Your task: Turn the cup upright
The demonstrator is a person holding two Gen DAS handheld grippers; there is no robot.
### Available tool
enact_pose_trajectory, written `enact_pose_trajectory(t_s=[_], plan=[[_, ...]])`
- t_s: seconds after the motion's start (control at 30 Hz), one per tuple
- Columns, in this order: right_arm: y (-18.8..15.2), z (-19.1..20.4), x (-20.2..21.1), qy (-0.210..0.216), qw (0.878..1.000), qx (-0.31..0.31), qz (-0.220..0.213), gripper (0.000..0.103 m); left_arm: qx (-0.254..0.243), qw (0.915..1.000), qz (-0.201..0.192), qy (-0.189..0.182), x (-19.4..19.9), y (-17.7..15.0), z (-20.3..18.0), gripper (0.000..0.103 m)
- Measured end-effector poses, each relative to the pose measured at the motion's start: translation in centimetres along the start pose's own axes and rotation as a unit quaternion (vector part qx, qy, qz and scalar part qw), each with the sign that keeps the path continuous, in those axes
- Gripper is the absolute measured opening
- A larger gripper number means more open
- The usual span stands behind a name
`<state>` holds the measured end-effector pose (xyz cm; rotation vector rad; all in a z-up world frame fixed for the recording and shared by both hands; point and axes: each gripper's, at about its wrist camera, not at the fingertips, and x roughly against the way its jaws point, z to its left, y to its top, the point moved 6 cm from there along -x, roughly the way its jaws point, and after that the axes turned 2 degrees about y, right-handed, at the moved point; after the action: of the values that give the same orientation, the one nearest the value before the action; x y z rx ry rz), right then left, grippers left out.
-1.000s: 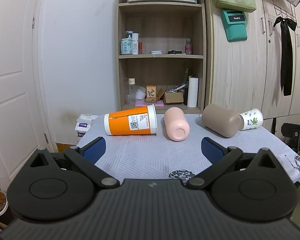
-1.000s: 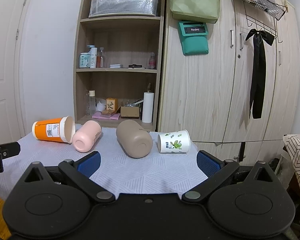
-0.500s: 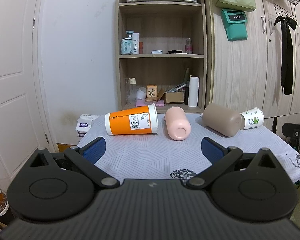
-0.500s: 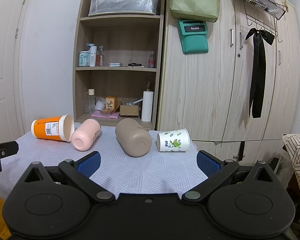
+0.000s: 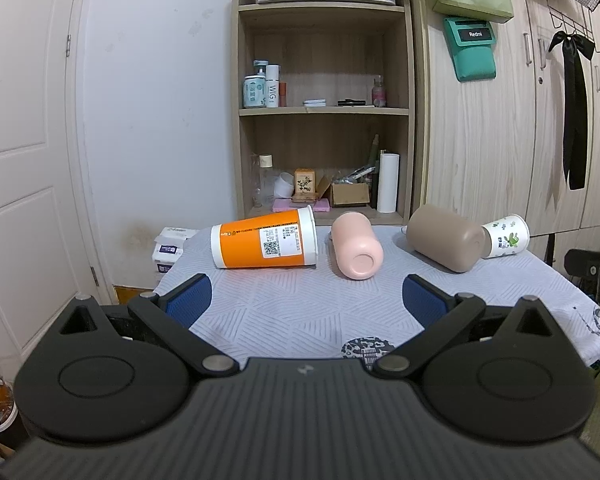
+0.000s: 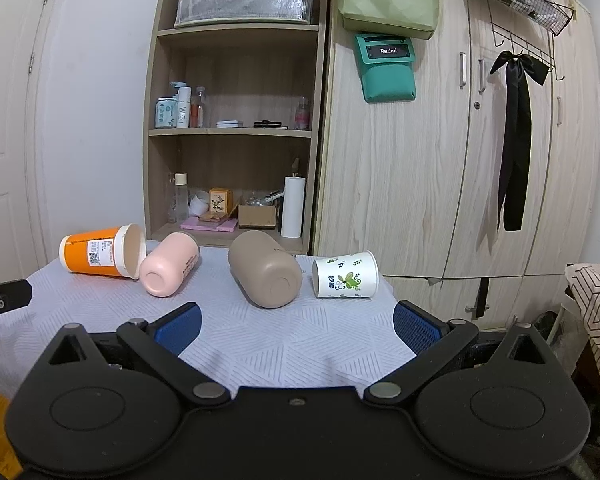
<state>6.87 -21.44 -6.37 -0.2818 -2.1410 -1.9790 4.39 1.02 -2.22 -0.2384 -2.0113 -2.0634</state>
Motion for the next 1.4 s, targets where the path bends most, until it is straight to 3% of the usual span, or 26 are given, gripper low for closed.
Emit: enact_pose_trajectory(t_s=[0.73,0.93,1.17,1.4], plan=[[-0.1,0.2,-0.2,0.005,1.000,0.009,0.001,0.103,0.000,0.9999,0.009,-0.009,-0.1,0.5,-0.4,0.103],[0.3,0.6,-1.5,0.023,0.998,0.057,-0.006,0.103,0.020,0.9966,0.066,-0.044,-2.9,1.5,-1.5,0.103],[1.9,0.8,-5.5,0.098,0.991,0.092,-0.018,0.103,0.059,0.9854,0.132,-0.090,-8.5,2.5,-3.7,0.103],[3.5,1.1,-12.1,0.141,0.982,0.124,0.019,0.103,0.091,0.9777,0.158,-0.105,-13.6,3.3,-5.5,0.101]])
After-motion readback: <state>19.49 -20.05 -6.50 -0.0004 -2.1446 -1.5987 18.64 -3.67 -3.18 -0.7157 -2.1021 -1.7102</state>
